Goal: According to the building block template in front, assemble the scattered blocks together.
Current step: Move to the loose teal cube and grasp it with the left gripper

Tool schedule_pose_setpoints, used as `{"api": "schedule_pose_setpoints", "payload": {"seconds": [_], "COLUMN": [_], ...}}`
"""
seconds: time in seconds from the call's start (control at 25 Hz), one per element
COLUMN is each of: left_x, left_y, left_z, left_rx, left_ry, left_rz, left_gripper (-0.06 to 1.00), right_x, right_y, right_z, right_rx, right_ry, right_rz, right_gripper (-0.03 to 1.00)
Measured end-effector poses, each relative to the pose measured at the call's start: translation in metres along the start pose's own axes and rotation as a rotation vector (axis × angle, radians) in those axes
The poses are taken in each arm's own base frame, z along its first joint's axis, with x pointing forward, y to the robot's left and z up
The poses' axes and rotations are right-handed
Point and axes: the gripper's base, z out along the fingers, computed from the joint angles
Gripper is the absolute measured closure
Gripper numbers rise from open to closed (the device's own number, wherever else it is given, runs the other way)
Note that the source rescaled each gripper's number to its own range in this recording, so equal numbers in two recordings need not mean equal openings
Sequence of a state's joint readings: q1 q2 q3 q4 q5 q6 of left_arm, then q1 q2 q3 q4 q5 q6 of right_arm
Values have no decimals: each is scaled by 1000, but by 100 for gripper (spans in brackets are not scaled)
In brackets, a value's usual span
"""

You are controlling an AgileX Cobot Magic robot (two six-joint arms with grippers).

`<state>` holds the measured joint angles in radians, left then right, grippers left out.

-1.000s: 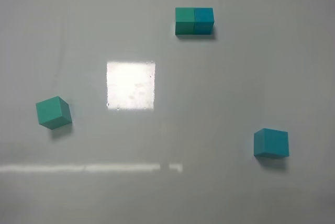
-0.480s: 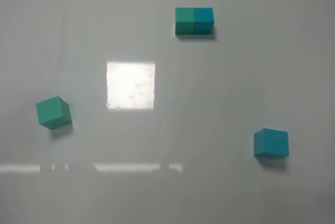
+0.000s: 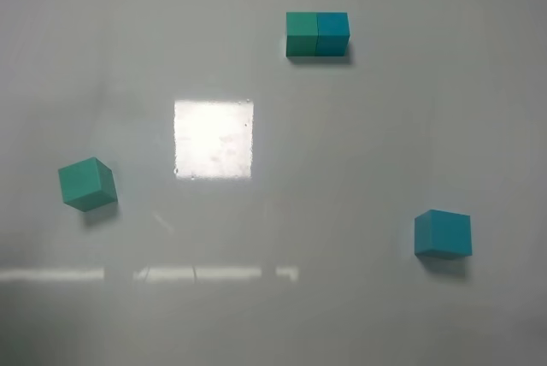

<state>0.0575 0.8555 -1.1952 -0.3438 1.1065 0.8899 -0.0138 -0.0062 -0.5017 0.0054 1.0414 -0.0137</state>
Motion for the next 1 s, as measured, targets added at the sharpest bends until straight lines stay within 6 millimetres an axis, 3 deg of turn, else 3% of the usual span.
{"api": "schedule_pose_setpoints", "payload": {"seconds": [0.24,0.44,0.68,0.8,1.0], "left_x": [-4,-20,-34,-39,-55], "left_y": [-4,-1,5,-2,-32], "left_z": [-1,3,32,45,59], "left_rx": [11,-42,-29,-32,29], "left_ry": [-29,-116,-50,1,9], "left_rz": [148,284,420,484,515], "left_gripper": [5,10,11,11,11], "right_x": [0,0,0,0,0], "right_y": [0,0,0,0,0], "right_z": [0,0,0,0,0], "right_rx": [0,5,0,0,0], "right_ry": [0,0,0,0,0], "right_rz": [0,-3,0,0,0], "right_gripper": [72,72,72,72,72]}}
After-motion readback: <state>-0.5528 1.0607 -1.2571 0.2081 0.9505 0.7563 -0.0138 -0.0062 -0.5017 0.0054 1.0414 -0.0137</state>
